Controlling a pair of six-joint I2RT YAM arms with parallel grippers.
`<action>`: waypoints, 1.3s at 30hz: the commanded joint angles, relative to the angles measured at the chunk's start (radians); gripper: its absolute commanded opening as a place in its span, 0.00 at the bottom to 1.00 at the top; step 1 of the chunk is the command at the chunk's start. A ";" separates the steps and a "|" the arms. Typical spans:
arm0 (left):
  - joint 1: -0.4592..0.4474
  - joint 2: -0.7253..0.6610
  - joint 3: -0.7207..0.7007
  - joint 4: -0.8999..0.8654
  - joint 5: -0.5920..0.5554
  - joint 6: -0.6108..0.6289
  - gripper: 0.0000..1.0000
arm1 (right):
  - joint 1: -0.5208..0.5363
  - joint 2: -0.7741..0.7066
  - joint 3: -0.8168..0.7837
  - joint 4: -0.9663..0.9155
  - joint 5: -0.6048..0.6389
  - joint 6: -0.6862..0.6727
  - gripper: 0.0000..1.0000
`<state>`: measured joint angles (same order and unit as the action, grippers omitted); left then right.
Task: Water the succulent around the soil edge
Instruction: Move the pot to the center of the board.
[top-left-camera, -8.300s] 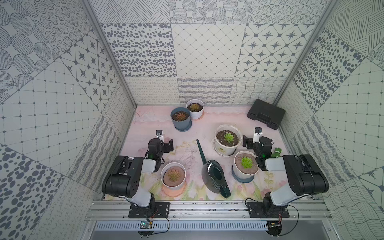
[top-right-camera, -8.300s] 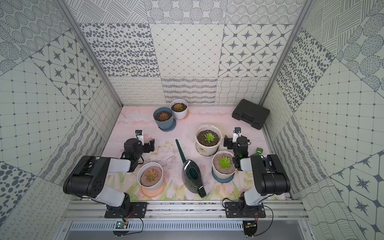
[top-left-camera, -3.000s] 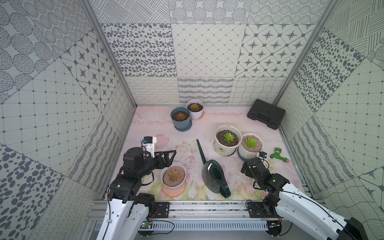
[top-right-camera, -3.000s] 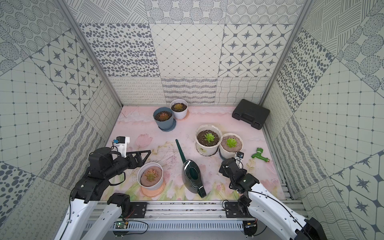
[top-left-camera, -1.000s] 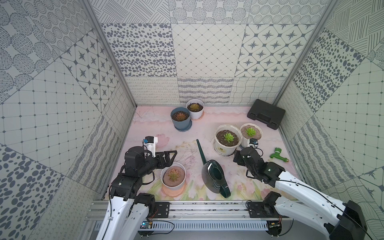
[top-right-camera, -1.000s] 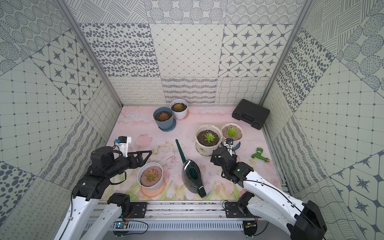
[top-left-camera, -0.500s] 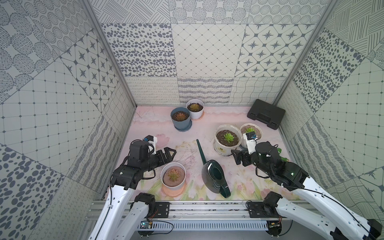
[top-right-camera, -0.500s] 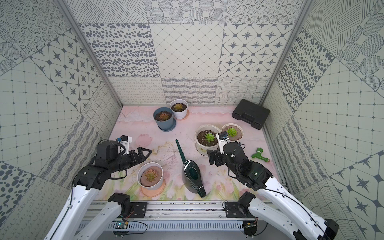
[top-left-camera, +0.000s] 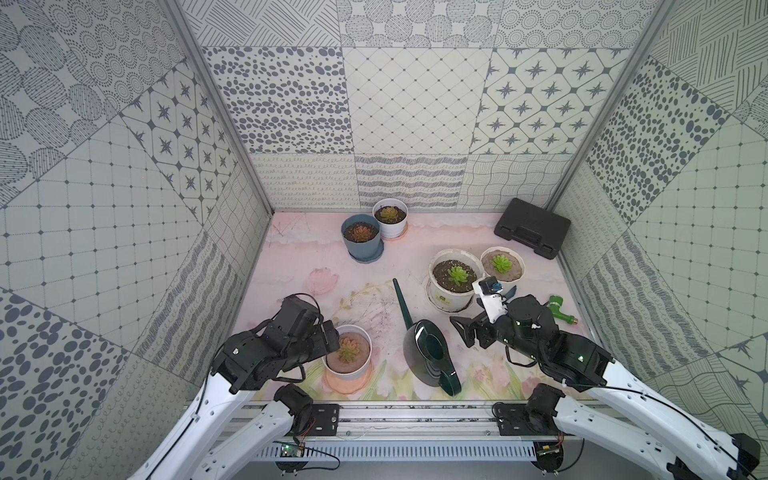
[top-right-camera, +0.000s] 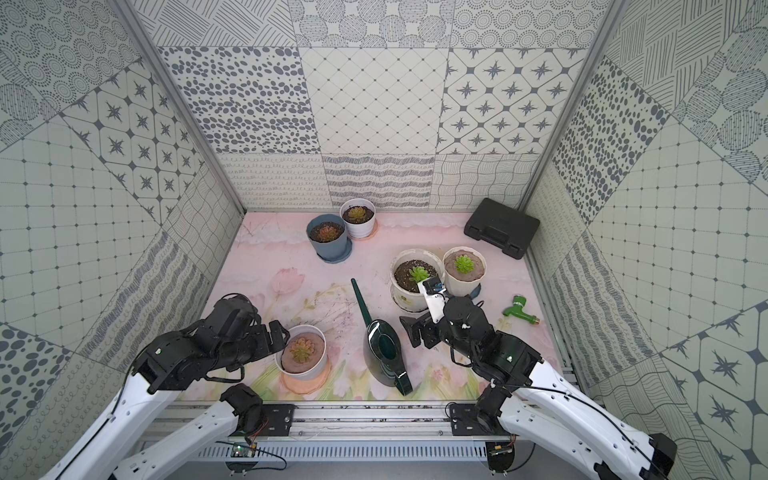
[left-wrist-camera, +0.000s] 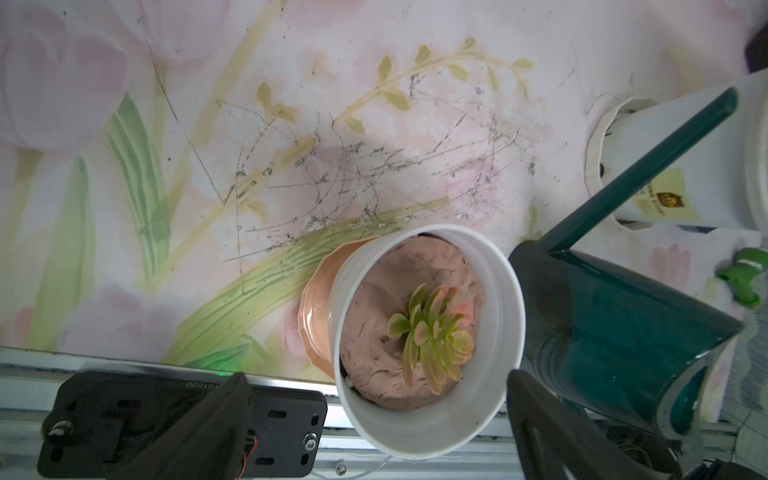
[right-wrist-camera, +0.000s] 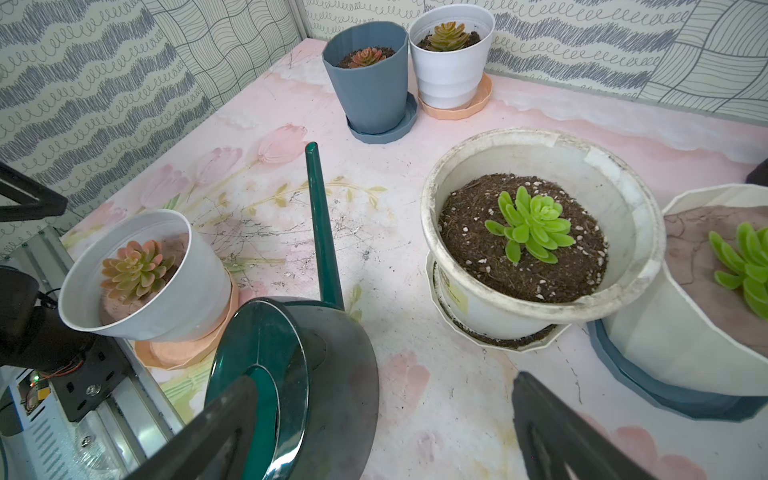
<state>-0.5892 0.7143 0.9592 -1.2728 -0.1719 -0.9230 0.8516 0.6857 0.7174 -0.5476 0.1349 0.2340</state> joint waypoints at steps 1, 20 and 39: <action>-0.232 0.103 0.018 -0.227 -0.235 -0.335 0.98 | 0.003 -0.016 -0.020 0.080 -0.032 -0.004 0.98; -0.461 0.097 -0.091 -0.111 -0.197 -0.571 0.89 | 0.004 -0.041 -0.067 0.115 -0.067 0.007 0.98; -0.323 -0.199 -0.199 -0.062 -0.253 -0.558 0.36 | 0.003 -0.005 -0.072 0.136 -0.080 0.006 0.98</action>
<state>-0.9447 0.4744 0.6979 -1.3468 -0.4255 -1.5639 0.8516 0.6689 0.6571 -0.4587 0.0669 0.2352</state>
